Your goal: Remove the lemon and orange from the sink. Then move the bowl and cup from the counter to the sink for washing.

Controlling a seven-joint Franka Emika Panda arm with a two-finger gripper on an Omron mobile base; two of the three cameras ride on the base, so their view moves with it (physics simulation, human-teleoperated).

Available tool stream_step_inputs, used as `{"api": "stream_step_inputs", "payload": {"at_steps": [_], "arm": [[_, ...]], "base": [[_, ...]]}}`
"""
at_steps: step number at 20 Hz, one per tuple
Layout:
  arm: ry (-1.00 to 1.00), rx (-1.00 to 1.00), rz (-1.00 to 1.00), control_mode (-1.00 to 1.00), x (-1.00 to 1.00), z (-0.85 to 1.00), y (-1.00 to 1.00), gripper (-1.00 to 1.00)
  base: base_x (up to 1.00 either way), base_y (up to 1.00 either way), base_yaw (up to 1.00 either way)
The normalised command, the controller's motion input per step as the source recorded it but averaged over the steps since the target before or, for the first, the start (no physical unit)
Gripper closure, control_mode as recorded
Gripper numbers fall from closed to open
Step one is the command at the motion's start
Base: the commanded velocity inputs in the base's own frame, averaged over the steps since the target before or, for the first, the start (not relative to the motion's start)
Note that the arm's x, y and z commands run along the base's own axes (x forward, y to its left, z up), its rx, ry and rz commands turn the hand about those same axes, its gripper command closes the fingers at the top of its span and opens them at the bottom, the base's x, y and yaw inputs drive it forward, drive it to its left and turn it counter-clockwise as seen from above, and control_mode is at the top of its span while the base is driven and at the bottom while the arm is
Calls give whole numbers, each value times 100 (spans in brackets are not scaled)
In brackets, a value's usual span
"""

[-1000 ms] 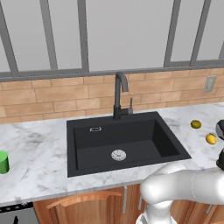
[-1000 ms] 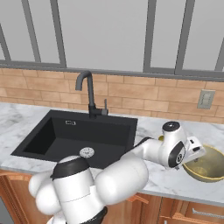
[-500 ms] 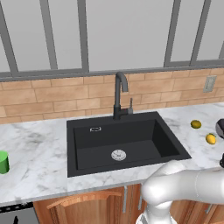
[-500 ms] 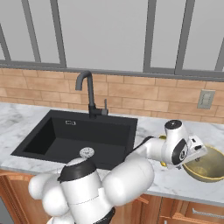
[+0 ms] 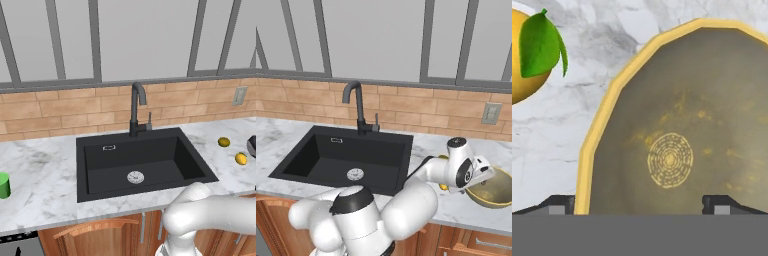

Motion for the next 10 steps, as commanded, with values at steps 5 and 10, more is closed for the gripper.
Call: {"api": "stream_step_inputs", "payload": {"at_steps": [5, 10], "arm": [[0, 0, 0, -100, 0, -10, -6, -100], [0, 0, 0, -100, 3, -9, -4, -100]], "base": [[0, 0, 0], [0, 0, 0]]}}
